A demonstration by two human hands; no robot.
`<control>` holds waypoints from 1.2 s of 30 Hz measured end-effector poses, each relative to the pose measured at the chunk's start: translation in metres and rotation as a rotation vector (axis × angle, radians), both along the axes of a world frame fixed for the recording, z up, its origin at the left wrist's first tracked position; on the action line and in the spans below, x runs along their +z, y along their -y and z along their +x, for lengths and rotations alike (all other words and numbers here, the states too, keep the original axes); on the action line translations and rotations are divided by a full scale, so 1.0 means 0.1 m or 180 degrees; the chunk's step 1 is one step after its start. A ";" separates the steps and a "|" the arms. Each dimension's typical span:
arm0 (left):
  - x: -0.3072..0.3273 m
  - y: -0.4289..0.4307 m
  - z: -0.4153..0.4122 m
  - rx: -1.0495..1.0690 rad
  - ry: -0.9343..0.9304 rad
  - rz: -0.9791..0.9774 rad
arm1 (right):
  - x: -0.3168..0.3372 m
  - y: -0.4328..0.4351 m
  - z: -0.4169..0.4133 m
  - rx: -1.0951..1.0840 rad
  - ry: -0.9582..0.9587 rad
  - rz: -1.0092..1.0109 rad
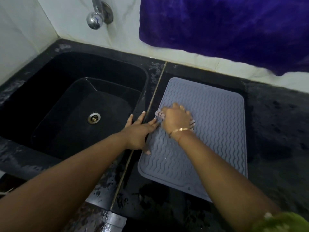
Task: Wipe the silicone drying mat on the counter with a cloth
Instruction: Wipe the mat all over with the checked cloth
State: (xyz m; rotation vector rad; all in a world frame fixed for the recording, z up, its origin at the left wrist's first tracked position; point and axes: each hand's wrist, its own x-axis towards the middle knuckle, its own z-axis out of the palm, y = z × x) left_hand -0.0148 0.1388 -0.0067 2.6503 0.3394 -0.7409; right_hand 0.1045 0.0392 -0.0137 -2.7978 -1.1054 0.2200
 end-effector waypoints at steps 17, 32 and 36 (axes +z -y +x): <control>-0.09 0.22 -0.37 0.1407 0.0269 0.0516 | 0.02 0.31 -0.56 0.0786 0.0016 0.0126; -0.03 0.11 -0.34 -0.0008 0.0136 0.0972 | 0.02 0.61 -0.69 0.1187 0.0086 0.0196; -0.01 0.08 -0.29 -0.0350 0.0239 0.0977 | 0.09 0.52 -0.46 0.1252 0.0000 -0.0227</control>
